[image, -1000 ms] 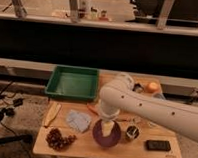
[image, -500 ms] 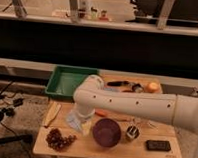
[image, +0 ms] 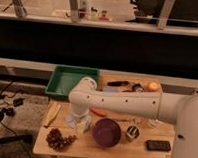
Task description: Place towel in tray
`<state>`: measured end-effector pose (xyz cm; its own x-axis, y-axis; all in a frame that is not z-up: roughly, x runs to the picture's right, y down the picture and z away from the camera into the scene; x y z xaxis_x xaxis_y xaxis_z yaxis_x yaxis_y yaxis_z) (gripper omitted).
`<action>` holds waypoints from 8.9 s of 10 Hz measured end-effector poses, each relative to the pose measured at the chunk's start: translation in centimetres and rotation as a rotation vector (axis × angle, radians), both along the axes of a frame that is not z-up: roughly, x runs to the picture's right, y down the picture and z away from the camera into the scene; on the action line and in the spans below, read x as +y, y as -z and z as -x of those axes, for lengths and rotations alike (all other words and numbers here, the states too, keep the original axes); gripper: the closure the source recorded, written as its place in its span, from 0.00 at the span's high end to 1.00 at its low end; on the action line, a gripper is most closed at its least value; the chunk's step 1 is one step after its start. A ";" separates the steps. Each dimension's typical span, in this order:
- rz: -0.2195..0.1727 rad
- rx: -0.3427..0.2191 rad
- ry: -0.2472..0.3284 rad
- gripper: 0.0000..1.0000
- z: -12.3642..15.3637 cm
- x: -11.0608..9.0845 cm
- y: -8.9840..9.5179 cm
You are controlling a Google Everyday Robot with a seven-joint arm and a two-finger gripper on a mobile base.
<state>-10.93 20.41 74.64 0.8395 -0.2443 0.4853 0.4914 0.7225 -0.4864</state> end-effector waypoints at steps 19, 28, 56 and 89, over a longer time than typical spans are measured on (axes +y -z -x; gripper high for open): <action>0.025 0.016 -0.004 0.80 -0.7 2.2 -6.6; 0.034 -0.047 0.020 0.57 -1.2 3.4 -6.7; -0.293 -0.220 0.058 0.00 8.3 -20.0 0.9; -0.381 -0.111 -0.144 0.00 5.2 -25.8 -12.1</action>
